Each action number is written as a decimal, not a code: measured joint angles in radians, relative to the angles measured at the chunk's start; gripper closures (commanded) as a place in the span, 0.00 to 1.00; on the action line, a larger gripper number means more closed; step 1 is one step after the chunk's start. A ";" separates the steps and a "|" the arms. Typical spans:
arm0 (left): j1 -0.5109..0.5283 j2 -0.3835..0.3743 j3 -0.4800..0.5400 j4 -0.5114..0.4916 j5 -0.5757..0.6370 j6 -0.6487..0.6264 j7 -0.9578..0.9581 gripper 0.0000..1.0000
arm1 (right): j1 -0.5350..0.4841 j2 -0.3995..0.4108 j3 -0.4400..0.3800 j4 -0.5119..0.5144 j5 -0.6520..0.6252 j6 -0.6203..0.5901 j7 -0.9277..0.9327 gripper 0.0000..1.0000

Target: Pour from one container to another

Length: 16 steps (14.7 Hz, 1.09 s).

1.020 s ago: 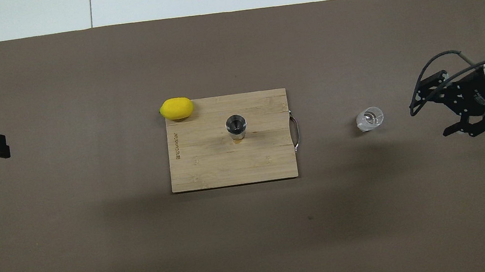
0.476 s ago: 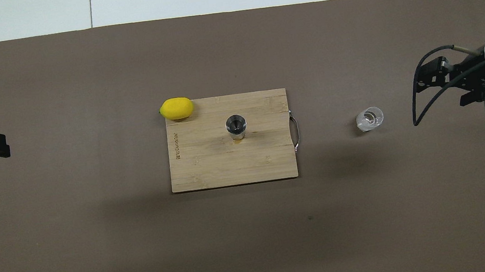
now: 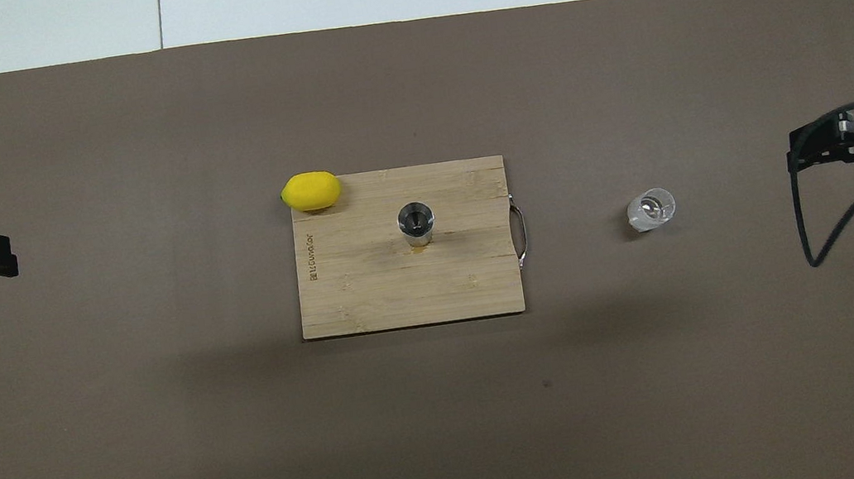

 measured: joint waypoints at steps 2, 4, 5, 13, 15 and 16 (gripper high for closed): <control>0.000 0.000 0.000 0.000 0.000 0.000 -0.002 0.00 | 0.002 0.001 0.000 0.069 -0.002 -0.080 -0.009 0.00; 0.000 0.000 -0.001 0.000 0.000 0.000 -0.010 0.00 | 0.005 0.002 0.000 0.089 -0.002 -0.093 -0.009 0.00; 0.000 0.000 -0.002 0.000 0.000 0.000 -0.013 0.00 | 0.007 0.002 0.000 0.092 -0.003 -0.095 -0.010 0.00; 0.000 0.000 -0.004 0.000 0.000 0.000 -0.020 0.00 | 0.006 0.005 -0.005 0.092 -0.004 -0.100 -0.077 0.00; 0.000 0.000 -0.004 0.000 0.000 0.000 -0.020 0.00 | 0.006 0.006 -0.006 0.092 -0.004 -0.099 -0.079 0.00; 0.000 0.000 -0.004 0.000 0.000 0.000 -0.020 0.00 | 0.006 0.006 -0.006 0.092 -0.004 -0.099 -0.079 0.00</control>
